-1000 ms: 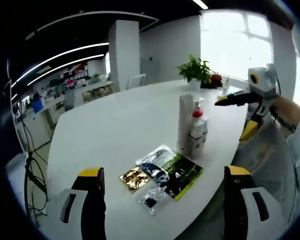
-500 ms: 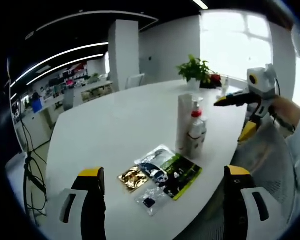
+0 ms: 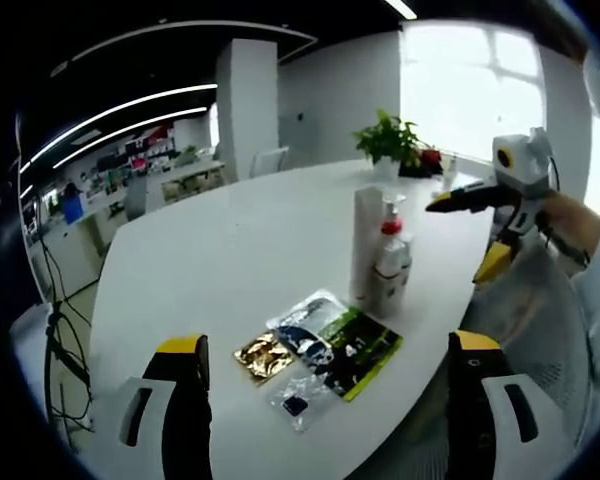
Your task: Arrange the skincare products in the storage area until every visible bottle or jar stands upright without overlapping.
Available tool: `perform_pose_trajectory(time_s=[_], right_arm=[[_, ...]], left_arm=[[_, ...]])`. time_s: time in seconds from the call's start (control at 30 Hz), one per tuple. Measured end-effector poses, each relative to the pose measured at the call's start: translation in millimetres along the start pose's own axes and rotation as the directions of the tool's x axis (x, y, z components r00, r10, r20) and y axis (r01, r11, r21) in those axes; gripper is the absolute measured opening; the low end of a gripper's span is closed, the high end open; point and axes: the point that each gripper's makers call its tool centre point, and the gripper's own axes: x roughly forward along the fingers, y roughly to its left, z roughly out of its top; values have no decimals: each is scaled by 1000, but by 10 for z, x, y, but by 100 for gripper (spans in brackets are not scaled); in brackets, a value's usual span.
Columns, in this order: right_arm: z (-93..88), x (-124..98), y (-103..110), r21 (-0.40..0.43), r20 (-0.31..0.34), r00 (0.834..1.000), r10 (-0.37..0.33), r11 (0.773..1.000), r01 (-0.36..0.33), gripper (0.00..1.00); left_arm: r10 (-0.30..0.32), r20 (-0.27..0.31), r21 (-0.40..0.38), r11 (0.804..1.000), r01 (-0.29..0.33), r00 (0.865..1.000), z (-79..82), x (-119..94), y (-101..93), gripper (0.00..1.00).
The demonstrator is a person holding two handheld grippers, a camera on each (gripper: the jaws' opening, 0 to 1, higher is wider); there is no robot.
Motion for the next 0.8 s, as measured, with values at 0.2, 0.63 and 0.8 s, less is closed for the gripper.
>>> perform_pose_trajectory(time_s=[0.2,0.63,0.8], right_arm=[[2,-2,8,2,1,1000,-2,1000,2,100],[1,1,11,3,4,1000,-1,1000,1,100],[-3,0,13,3,3,1000,0,1000,0,100]], left_arm=[[3,-2,-1,1000,-3,1000,-10,-8,5,97],[5,-8,-1,1000,-5,1000,-15,-14,10,97],[1,-14,-1,1000,-1,1000,-30,-10,-6,97]])
